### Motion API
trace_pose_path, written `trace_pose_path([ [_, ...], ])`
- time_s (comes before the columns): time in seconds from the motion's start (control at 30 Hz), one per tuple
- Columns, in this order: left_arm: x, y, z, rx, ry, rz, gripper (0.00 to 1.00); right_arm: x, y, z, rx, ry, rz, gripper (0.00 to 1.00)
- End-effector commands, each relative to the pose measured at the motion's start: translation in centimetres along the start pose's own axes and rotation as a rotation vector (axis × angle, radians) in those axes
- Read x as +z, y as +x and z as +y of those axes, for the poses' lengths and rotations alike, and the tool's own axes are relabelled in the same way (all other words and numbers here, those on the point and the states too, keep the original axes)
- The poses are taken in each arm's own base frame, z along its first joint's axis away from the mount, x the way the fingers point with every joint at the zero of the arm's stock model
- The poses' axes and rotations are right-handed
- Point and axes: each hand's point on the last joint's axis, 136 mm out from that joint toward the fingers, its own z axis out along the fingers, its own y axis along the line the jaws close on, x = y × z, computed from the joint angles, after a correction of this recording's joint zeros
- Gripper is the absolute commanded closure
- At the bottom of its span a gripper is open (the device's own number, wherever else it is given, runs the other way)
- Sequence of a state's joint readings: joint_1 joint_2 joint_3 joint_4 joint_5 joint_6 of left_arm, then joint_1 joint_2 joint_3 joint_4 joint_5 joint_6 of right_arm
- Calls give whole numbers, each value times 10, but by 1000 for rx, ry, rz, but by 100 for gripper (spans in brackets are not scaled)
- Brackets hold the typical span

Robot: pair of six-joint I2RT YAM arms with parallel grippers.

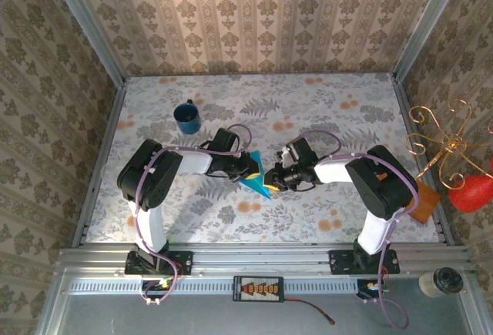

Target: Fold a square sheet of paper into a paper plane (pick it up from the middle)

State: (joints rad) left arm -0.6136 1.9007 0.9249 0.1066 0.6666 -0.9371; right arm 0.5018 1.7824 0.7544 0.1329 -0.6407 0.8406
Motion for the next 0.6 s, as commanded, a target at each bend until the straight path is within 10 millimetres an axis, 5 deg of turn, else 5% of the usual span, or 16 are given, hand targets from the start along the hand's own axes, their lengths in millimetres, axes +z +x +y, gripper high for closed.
trace_pose_path([
  [0.0,8,11,45,-74,-141,30,88,-2,13,-28,61,114,20,78],
  [0.3,10,14,55,-91,-168,41,88,-39,16,-13,-8,125,-53,72],
  [0.57,10,15,57,-100,-176,41,88,-39,12,19,-201,162,-97,86],
])
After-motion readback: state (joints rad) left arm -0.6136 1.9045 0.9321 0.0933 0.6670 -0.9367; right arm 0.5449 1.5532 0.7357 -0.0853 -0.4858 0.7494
